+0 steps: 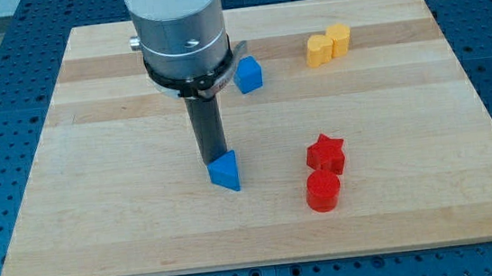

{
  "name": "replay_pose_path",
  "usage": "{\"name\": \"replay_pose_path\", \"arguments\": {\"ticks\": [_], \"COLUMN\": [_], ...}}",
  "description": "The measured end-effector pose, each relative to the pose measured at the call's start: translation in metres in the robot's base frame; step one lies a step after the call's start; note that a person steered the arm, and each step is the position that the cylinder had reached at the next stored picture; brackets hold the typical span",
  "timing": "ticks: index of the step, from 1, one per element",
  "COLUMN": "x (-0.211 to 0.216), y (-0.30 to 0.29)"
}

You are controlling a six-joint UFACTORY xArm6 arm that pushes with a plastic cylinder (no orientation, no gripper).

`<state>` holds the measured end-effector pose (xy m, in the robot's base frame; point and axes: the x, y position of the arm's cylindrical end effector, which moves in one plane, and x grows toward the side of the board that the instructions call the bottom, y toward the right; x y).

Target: Keep the blue cube vertically below the green star

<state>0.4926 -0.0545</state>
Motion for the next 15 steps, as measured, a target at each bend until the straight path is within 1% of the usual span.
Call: {"name": "replay_pose_path", "arguments": {"ticks": [1,2,3,4,5,6,7,8,9,10,11,12,13,14,15], "x": [0.003,-0.03,-0.035,-0.007,0.028,0.041,0.041,0.01,-0.044,-0.078,-0.133,-0.17,-0.13,-0.118,-0.116], "y": [0.012,0.027,0.051,0.084,0.07,0.036,0.032,0.066,0.067,0.108,0.096,0.085,0.036,0.006,-0.011]}}
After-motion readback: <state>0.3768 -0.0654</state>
